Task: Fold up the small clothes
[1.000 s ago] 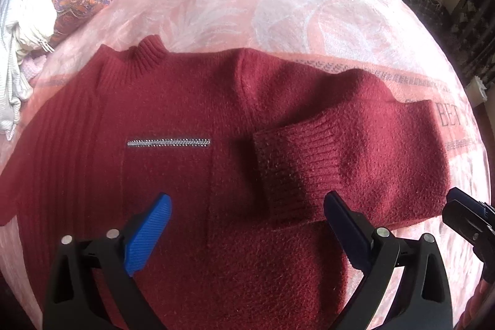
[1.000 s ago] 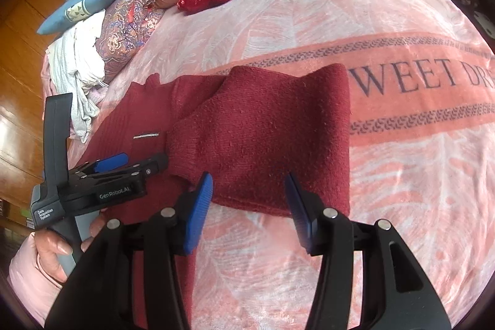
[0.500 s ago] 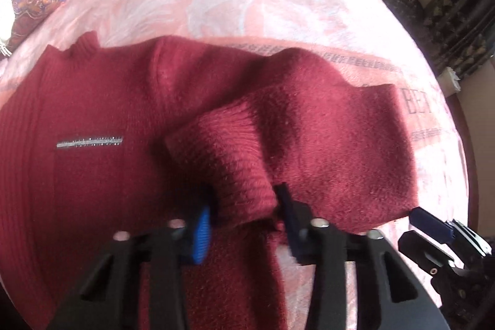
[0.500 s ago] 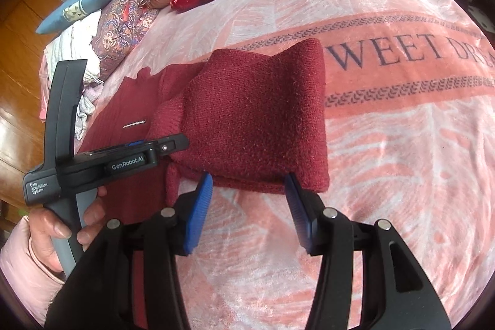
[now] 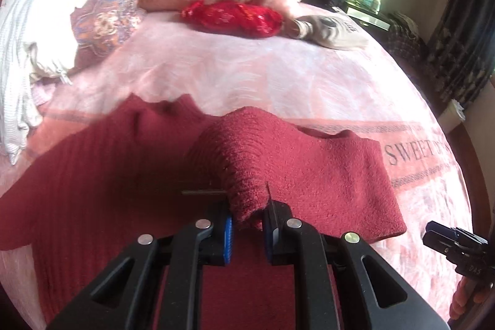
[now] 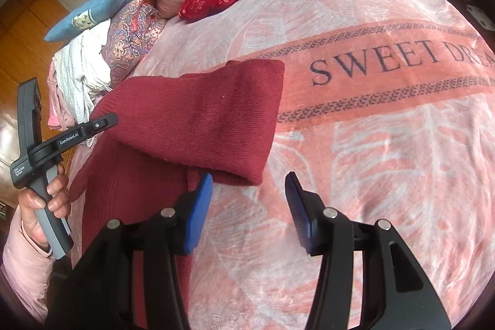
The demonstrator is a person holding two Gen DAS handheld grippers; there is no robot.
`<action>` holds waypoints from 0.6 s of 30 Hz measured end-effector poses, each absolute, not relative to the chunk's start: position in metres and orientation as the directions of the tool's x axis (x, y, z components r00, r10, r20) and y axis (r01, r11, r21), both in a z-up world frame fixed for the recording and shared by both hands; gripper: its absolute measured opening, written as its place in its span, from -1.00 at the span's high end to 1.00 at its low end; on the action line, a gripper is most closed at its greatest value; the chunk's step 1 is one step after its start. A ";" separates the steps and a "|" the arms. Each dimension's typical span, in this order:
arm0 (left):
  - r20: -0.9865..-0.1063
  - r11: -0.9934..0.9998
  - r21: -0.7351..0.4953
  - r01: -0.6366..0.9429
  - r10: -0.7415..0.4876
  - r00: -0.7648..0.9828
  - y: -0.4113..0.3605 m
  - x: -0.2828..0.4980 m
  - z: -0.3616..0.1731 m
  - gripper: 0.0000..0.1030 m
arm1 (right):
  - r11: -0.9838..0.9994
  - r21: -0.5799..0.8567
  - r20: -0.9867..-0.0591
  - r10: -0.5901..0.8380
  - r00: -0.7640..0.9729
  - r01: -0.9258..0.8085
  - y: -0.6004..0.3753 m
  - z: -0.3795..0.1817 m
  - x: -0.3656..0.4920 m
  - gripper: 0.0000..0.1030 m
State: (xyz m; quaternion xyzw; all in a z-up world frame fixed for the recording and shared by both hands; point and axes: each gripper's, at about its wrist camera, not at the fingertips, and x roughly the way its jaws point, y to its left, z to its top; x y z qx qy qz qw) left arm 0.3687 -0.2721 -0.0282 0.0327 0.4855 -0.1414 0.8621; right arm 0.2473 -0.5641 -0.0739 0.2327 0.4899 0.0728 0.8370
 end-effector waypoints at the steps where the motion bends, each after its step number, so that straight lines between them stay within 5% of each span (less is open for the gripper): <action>1: -0.847 0.962 -0.080 0.260 -0.203 0.491 -0.257 0.376 -0.029 0.71 | 0.882 0.461 -0.787 0.356 0.504 0.097 -0.558 -0.074 0.250 0.04; 18: -0.874 0.993 -0.010 0.115 -0.064 0.482 -0.122 0.404 -0.066 0.70 | 0.895 0.445 -0.832 0.397 0.387 0.038 -0.457 -0.103 0.313 0.03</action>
